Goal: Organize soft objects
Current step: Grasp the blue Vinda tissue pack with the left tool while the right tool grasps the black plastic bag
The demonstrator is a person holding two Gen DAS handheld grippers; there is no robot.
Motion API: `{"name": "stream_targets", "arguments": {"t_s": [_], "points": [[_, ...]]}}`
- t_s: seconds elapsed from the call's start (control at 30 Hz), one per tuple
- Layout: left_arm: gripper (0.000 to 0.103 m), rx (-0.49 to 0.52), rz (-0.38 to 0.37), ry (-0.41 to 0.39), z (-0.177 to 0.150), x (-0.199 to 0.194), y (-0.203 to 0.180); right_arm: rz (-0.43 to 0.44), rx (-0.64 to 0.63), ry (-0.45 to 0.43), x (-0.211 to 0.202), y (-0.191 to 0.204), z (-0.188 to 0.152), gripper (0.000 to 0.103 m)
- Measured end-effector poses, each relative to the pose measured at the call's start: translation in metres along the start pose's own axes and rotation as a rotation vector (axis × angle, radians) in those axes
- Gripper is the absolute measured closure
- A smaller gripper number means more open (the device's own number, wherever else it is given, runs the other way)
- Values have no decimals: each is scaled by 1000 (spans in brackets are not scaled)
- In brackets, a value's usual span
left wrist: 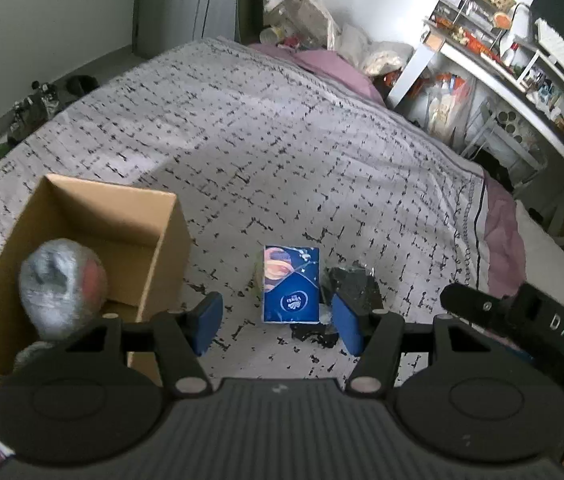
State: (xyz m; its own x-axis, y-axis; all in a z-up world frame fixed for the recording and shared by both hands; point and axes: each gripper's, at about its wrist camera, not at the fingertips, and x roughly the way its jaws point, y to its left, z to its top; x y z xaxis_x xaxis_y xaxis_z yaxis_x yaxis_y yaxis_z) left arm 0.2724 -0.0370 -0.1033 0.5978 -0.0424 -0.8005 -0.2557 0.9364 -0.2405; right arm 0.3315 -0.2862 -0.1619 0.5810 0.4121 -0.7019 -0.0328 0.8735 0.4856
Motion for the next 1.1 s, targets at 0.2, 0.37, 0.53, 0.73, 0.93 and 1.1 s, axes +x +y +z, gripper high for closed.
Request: {"name": "stream_targets", "arguments": {"t_s": [0.2, 0.37, 0.53, 0.73, 0.93, 1.1], "points": [[44, -2, 1, 37, -2, 34, -4, 25, 62, 30, 24, -12, 2, 0], [44, -33, 3, 53, -1, 61, -7, 34, 95, 31, 44, -15, 6, 0], [44, -38, 5, 61, 1, 86, -10, 27, 128, 67, 67, -23, 6, 0], [44, -51, 15, 96, -3, 117, -7, 60, 182, 95, 87, -28, 6, 0], [44, -61, 21, 123, -8, 136, -4, 53, 196, 123, 106, -32, 6, 1], [47, -70, 18, 93, -9, 133, 0, 49, 179, 121, 109, -31, 5, 23]]}}
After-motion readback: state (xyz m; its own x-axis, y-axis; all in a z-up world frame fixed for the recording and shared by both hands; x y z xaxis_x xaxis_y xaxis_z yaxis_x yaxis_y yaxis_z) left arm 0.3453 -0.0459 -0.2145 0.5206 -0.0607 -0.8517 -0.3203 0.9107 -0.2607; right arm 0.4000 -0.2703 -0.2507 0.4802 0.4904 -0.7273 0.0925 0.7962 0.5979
